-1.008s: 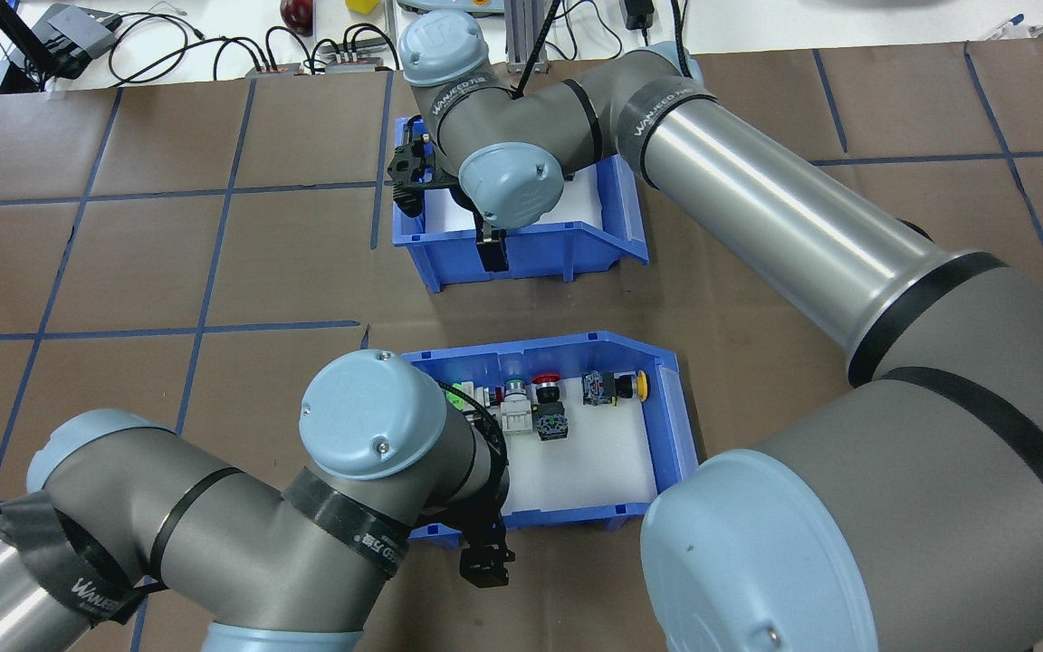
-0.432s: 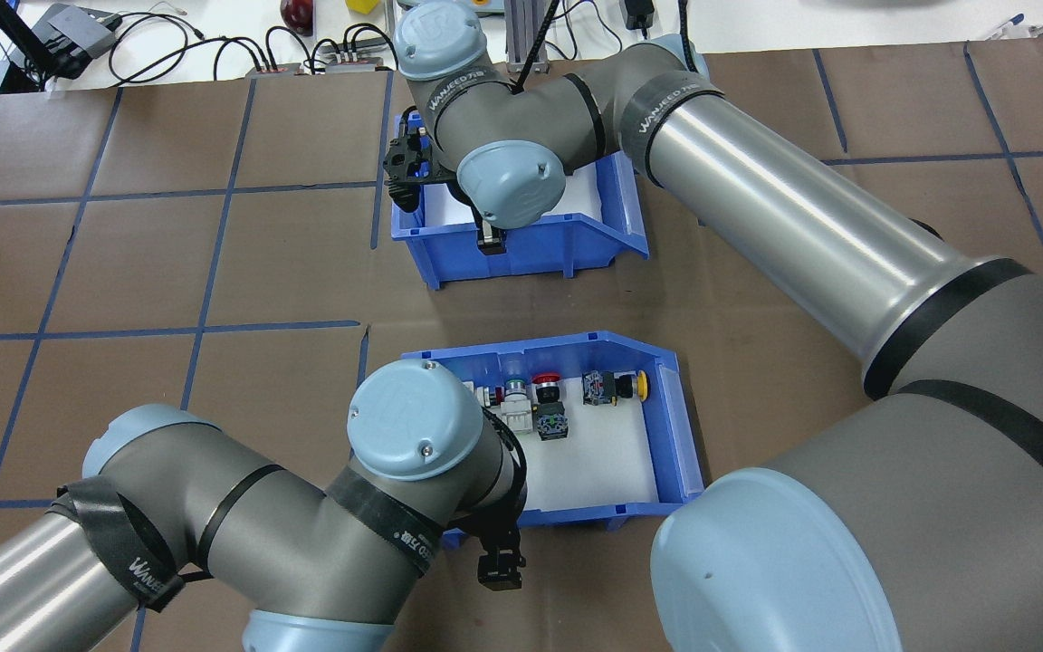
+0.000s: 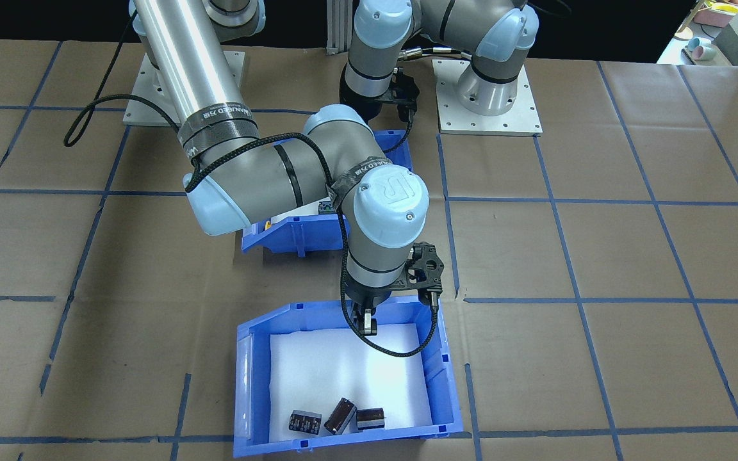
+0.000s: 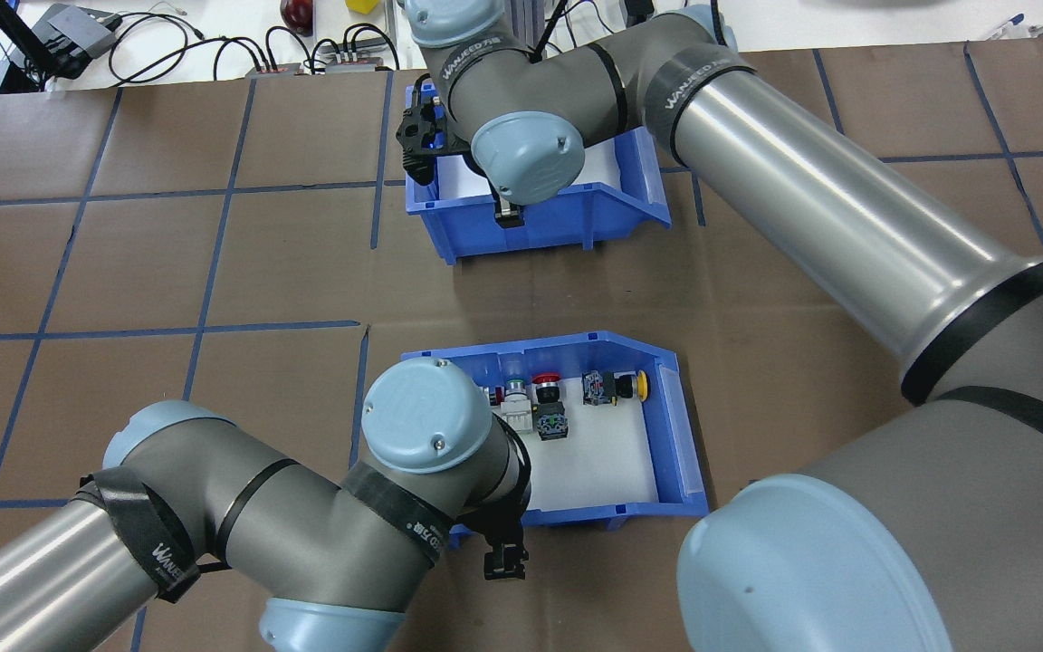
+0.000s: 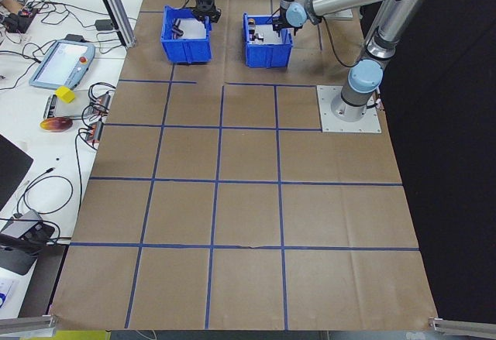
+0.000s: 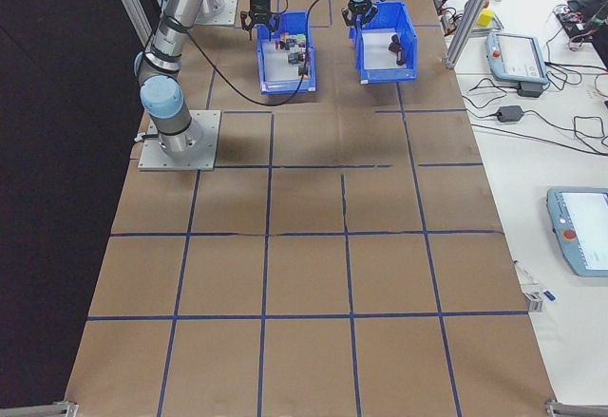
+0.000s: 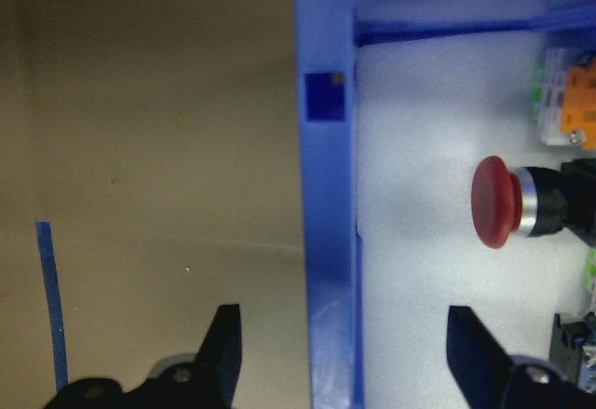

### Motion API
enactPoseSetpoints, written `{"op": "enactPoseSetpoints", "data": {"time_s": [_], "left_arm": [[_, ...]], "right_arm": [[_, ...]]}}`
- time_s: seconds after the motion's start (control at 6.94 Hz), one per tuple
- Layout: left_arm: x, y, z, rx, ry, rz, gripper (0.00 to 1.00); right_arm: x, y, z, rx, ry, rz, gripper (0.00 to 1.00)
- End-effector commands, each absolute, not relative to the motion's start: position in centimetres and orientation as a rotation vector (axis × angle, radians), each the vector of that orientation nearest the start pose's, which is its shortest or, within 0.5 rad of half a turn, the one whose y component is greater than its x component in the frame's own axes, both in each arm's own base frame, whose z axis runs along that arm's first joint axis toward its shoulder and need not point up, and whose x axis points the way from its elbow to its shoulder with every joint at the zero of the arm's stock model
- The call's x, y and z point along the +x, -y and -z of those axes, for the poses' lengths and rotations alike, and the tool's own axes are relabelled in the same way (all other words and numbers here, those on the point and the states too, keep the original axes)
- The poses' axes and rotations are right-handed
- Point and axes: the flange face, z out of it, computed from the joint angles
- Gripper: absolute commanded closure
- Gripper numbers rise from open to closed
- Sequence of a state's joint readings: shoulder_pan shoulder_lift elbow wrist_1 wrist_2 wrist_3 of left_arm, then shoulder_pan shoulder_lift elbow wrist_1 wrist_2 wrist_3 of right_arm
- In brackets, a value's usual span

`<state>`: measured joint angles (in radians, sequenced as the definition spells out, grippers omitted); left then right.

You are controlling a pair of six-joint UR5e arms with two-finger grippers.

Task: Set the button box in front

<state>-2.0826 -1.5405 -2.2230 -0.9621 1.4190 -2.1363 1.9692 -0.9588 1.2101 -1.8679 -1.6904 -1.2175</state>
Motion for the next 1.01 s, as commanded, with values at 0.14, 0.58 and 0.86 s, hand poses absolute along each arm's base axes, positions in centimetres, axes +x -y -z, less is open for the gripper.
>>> {"op": "enactPoseSetpoints", "data": {"time_s": [0.14, 0.58, 0.86], "left_arm": [[-33.1, 28.6, -26.7, -2.351, -2.233, -0.198, 1.00], [-31.7, 28.7, -30.4, -2.369, -2.304, -0.027, 1.00], [-29.5, 30.6, -31.9, -2.342, -2.360, 0.088, 1.00]], "right_arm": [[25.8, 67.4, -34.1, -2.344, -2.299, -0.101, 0.93], [10.7, 69.4, -38.1, -2.347, -2.293, -0.178, 0.93], [3.7, 69.0, -40.6, -2.360, -2.276, -0.183, 0.93]]}}
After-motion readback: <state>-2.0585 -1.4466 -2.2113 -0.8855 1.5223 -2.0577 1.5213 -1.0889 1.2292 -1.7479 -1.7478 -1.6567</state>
